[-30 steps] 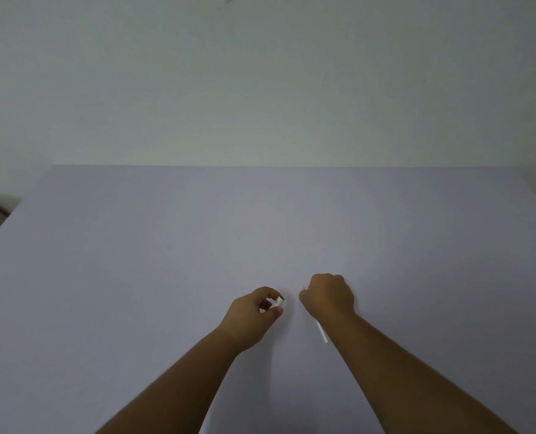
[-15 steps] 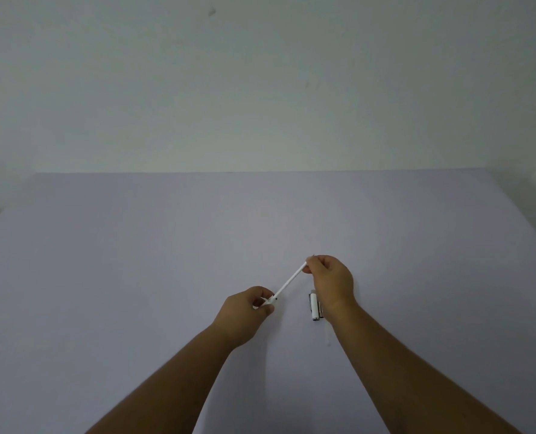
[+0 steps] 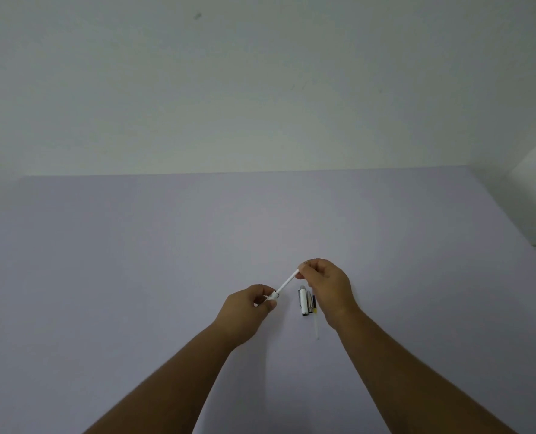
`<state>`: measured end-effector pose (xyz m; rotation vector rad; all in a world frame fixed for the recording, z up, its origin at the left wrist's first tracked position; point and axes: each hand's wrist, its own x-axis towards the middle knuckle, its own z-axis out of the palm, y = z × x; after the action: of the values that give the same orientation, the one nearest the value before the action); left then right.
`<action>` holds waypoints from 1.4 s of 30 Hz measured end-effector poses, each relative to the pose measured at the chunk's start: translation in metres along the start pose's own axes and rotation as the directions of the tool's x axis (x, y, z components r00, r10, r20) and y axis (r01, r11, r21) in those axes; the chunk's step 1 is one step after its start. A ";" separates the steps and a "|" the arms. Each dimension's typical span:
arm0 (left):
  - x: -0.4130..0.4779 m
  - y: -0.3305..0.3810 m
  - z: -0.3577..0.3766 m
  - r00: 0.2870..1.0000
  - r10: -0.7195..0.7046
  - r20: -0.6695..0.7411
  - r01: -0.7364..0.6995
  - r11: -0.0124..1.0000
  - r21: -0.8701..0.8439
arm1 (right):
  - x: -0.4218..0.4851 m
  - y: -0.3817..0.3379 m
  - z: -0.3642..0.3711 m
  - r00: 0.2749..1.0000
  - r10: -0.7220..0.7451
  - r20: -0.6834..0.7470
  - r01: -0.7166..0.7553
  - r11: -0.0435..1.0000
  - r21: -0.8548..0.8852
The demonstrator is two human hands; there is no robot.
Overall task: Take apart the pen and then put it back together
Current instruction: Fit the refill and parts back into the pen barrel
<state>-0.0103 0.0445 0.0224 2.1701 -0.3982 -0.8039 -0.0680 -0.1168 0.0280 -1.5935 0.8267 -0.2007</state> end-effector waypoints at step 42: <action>-0.004 -0.009 -0.004 0.999 -0.015 0.034 0.015 1.000 -0.002 | 0.018 0.022 0.000 0.986 0.109 -0.125 -0.151 0.901 -0.406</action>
<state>-0.0102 0.0542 0.0194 2.1617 -0.3990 -0.8503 -0.0632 -0.1273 0.0021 -1.9277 1.1042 -0.0046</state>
